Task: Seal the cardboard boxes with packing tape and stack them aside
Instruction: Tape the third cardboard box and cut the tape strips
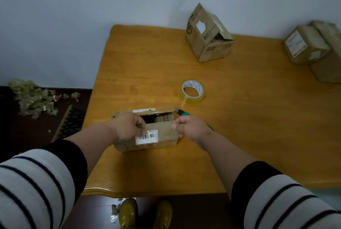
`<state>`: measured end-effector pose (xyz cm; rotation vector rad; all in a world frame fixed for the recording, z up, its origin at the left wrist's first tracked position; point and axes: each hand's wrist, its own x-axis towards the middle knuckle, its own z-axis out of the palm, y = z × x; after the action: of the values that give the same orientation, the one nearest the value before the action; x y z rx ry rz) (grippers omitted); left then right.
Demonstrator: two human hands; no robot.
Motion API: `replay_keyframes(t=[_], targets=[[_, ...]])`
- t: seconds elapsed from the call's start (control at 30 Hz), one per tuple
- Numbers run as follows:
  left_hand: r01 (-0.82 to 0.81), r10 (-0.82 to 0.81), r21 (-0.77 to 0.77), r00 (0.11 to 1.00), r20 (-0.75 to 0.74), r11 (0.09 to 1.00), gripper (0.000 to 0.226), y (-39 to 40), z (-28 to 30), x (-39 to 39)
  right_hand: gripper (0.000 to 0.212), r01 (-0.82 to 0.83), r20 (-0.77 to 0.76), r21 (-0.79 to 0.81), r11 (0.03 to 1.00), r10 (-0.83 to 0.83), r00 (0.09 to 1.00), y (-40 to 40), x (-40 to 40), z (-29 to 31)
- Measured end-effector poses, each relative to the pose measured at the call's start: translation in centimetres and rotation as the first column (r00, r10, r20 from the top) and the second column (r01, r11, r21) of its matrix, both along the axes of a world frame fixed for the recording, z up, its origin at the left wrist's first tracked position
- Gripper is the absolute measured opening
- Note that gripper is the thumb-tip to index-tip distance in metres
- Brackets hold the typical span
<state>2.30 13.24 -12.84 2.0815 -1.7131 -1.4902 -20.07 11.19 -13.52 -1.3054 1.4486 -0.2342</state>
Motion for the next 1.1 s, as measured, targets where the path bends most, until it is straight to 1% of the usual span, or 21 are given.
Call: replay_keyframes(t=[0.1,0.17,0.23,0.4,0.5,0.57,0.6,0.7,0.73,0.8,0.9,0.93,1.0,1.07,1.1], targets=[[-0.007,0.007,-0.009,1.000,-0.031,1.000,0.007,0.2,-0.1,0.1,0.022,-0.023,-0.012,-0.007,1.000,0.023,1.000,0.1,0.1,-0.2],[-0.020,0.019,-0.007,0.998,-0.062,1.000,0.002,0.2,-0.2,0.2,0.021,-0.035,-0.033,-0.023,0.999,0.034,0.999,0.1,0.0,-0.3],[-0.046,0.046,-0.009,0.995,-0.084,0.999,0.010,0.3,-0.3,0.2,0.021,-0.033,-0.049,-0.036,0.999,0.032,0.998,0.0,-0.1,-0.4],[-0.096,0.094,-0.063,0.995,-0.039,0.993,0.015,0.2,-0.6,0.0,0.016,-0.038,-0.026,-0.001,0.999,0.038,0.999,-0.3,0.0,-0.4],[-0.088,0.087,-0.099,0.996,-0.012,0.991,0.016,0.4,-0.9,-0.3,0.015,-0.068,-0.056,-0.006,0.998,0.067,0.996,-0.3,0.0,-0.5],[-0.019,0.025,-0.112,0.998,0.050,0.993,0.016,0.4,-0.8,-0.3,0.019,-0.066,-0.092,-0.026,0.997,0.063,0.994,-0.3,0.0,-0.7],[0.034,-0.021,-0.119,0.994,0.109,0.992,0.016,0.4,-0.7,-0.2,0.019,-0.061,-0.106,-0.030,0.998,0.057,0.993,-0.3,0.0,-0.7],[0.212,-0.159,-0.120,0.923,0.350,0.970,0.018,0.2,-0.4,0.5,0.012,-0.066,-0.151,-0.046,0.997,0.059,0.987,-0.5,-0.4,-0.9],[0.230,-0.167,-0.113,0.900,0.402,0.967,0.018,0.2,-0.3,0.7,0.012,-0.073,-0.170,-0.048,0.996,0.064,0.983,-0.6,-0.6,-0.9],[0.222,-0.152,-0.105,0.877,0.455,0.969,0.017,0.1,-0.2,1.0,0.013,-0.115,-0.222,-0.043,0.992,0.102,0.970,-0.8,-0.5,-0.7],[0.239,-0.124,-0.156,0.842,0.525,0.958,0.016,0.1,0.0,0.7,0.017,-0.242,-0.349,-0.056,0.969,0.208,0.914,-1.2,0.4,-0.2],[0.264,-0.119,-0.183,0.817,0.564,0.947,0.016,0.2,0.1,0.5,0.023,-0.295,-0.428,-0.066,0.953,0.240,0.871,-1.3,0.7,0.0],[0.374,-0.126,-0.245,0.738,0.663,0.895,0.020,0.6,0.0,0.1,0.041,-0.395,-0.580,-0.079,0.915,0.281,0.765,-1.3,1.4,0.1],[0.485,-0.132,-0.292,0.666,0.734,0.824,0.029,1.1,-0.5,-0.3,0.065,-0.416,-0.655,-0.064,0.907,0.277,0.703,-1.4,1.9,-0.1],[0.501,-0.128,-0.306,0.660,0.740,0.810,0.035,1.3,-0.7,-0.5,0.071,-0.415,-0.672,-0.067,0.908,0.266,0.691,-1.3,2.2,-0.3]])
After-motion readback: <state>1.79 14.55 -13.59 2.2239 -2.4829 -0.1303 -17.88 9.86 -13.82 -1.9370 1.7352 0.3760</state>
